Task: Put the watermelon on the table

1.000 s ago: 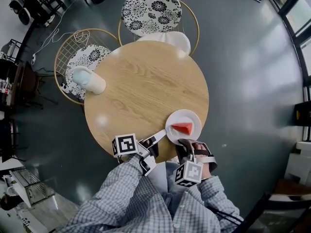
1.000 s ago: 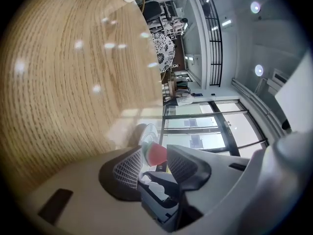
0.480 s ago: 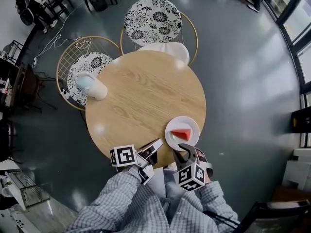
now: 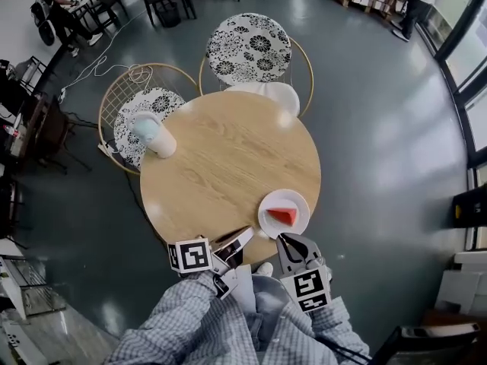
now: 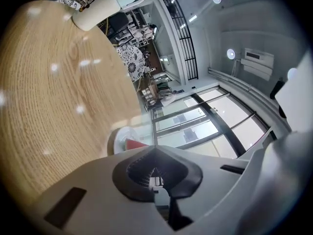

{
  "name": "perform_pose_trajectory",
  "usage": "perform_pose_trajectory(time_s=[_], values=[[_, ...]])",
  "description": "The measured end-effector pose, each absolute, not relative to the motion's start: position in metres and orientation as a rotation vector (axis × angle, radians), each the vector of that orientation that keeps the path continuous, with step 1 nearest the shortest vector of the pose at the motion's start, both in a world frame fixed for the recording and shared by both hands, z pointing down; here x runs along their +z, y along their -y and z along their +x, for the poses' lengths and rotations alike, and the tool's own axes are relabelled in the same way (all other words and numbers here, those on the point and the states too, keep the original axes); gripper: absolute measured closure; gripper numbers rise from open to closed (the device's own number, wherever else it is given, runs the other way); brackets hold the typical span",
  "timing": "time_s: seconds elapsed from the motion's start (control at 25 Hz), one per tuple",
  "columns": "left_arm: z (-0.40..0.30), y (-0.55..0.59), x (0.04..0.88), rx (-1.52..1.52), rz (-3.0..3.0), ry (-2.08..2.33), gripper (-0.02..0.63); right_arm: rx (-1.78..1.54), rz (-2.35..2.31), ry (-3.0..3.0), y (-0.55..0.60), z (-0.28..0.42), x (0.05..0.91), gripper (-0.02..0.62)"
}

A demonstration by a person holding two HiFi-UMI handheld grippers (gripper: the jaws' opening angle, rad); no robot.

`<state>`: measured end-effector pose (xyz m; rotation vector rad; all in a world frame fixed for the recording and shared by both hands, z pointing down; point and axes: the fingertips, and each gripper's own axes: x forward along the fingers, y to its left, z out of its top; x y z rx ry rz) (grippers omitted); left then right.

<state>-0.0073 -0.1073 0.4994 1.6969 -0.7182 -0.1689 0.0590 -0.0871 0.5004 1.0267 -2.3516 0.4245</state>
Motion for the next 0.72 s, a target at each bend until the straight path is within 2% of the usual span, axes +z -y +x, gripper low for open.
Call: perform_pose_trajectory(time_s=[0.72], values=[[-0.042,0.077,0.424,-0.112,1.945,0.796,0.598,0.541,1.128,2.491,0.076,0.035,0.438,0.588]])
